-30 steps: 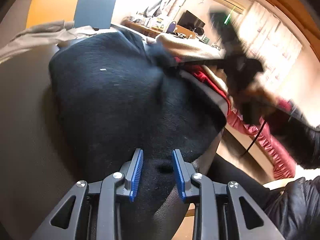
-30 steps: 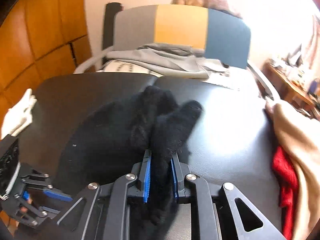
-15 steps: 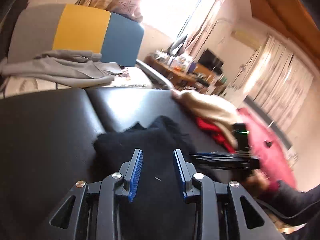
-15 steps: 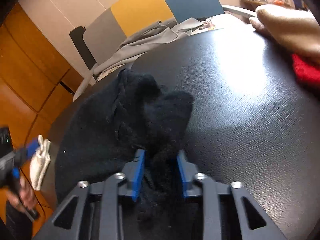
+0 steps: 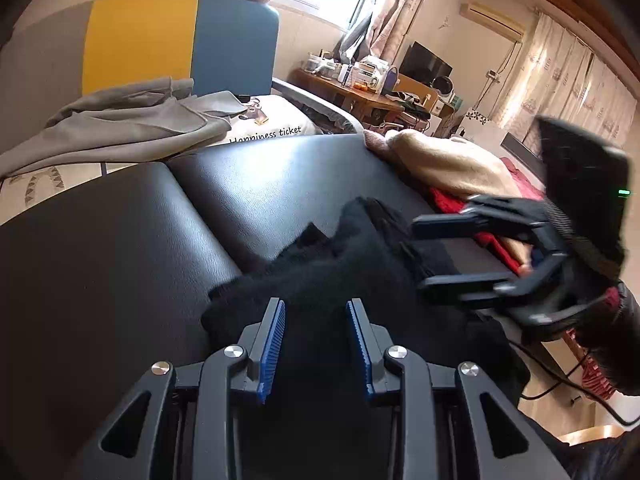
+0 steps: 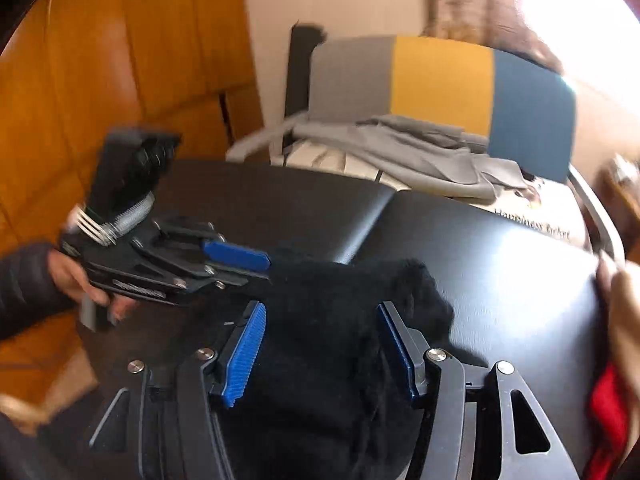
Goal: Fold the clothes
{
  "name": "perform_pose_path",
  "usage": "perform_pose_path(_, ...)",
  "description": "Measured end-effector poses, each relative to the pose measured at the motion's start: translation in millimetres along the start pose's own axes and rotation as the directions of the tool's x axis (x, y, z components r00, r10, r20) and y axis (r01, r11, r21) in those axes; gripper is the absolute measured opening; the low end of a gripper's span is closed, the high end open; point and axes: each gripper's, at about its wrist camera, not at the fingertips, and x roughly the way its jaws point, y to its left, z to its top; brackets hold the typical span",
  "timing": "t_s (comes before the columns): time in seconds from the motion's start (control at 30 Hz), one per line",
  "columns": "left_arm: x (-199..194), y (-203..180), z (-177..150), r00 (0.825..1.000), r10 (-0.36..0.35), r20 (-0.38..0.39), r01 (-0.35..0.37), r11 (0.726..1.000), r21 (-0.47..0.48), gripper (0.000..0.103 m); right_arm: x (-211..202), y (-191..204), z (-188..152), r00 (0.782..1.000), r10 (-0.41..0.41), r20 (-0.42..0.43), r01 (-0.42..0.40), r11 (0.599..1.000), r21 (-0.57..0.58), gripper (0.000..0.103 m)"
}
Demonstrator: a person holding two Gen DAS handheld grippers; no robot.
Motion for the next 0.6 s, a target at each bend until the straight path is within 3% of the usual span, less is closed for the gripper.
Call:
perform_pose_path(0.1, 22.8, 6.8, 5.2, 0.998, 0.027, -0.055, -0.027, 1.0, -0.003, 0.032, 31.9, -16.4, -2.1, 0.996, -0.023, -0.091, 0.024, 1.0, 0.011, 0.058)
perform_pose_path(0.17, 41.2, 10.9, 2.8, 0.993, 0.044, -0.11, -0.045, 0.999, -0.011, 0.034, 50.6, -31.6, -17.9, 0.983, -0.038, -0.18, 0.045, 0.998, 0.037, 0.056)
perform_pose_path(0.2, 45.1, 13.5, 2.5, 0.994, 0.042, -0.102, -0.046, 0.998, -0.035, 0.034, 51.3, -36.5, -27.9, 0.982, -0.029, -0.187, 0.041, 0.998, 0.057, 0.056)
perform_pose_path(0.33, 51.7, 25.2, -0.2, 0.997, 0.042, -0.059, -0.051, 0.986, -0.16, 0.032, 39.9, -63.8, -61.8, 0.996, 0.048, -0.074, -0.032, 0.977, 0.211, 0.057)
perform_pose_path(0.4, 49.9, 25.1, -1.8, 0.998, 0.048, -0.043, -0.056, 0.981, -0.186, 0.032, 39.2, -60.6, -61.7, 0.997, 0.036, -0.072, -0.021, 0.978, 0.207, 0.057)
perform_pose_path(0.6, 46.3, 9.3, 2.5, 0.991, 0.119, -0.068, -0.125, 0.987, -0.098, 0.033, 16.8, -36.3, -54.6, 0.996, 0.012, -0.088, -0.001, 0.992, 0.129, 0.057)
